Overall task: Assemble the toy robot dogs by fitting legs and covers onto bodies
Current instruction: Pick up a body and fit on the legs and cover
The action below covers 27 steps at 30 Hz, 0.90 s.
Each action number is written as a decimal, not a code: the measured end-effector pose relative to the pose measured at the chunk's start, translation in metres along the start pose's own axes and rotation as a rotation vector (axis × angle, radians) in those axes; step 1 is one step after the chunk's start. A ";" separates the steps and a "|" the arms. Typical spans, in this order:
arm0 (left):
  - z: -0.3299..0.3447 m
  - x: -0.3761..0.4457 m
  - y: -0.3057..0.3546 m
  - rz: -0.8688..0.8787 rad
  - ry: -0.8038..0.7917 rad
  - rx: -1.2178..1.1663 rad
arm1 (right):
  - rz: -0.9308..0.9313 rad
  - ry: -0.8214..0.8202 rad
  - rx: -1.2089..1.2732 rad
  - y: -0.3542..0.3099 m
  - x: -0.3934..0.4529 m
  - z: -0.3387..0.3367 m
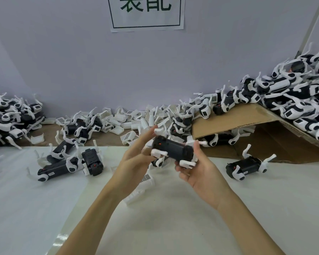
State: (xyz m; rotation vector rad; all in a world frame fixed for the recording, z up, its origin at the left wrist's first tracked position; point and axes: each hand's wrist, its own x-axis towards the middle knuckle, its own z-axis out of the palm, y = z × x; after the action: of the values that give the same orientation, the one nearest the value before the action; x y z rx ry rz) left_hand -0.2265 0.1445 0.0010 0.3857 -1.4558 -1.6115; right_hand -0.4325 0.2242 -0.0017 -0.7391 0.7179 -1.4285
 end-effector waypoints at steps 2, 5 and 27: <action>0.001 0.001 0.003 -0.037 -0.042 -0.131 | -0.076 -0.025 0.004 -0.002 0.001 -0.002; 0.007 0.001 0.009 -0.113 -0.003 -0.215 | -0.174 0.022 -0.161 -0.002 0.002 -0.005; 0.015 -0.004 0.005 -0.097 0.167 0.373 | -0.226 0.086 -0.343 -0.003 -0.005 -0.001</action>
State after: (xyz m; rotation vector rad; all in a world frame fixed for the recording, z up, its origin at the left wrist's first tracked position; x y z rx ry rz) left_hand -0.2333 0.1575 0.0080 0.7952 -1.6273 -1.3409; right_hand -0.4347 0.2288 0.0001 -1.0551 0.9856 -1.5673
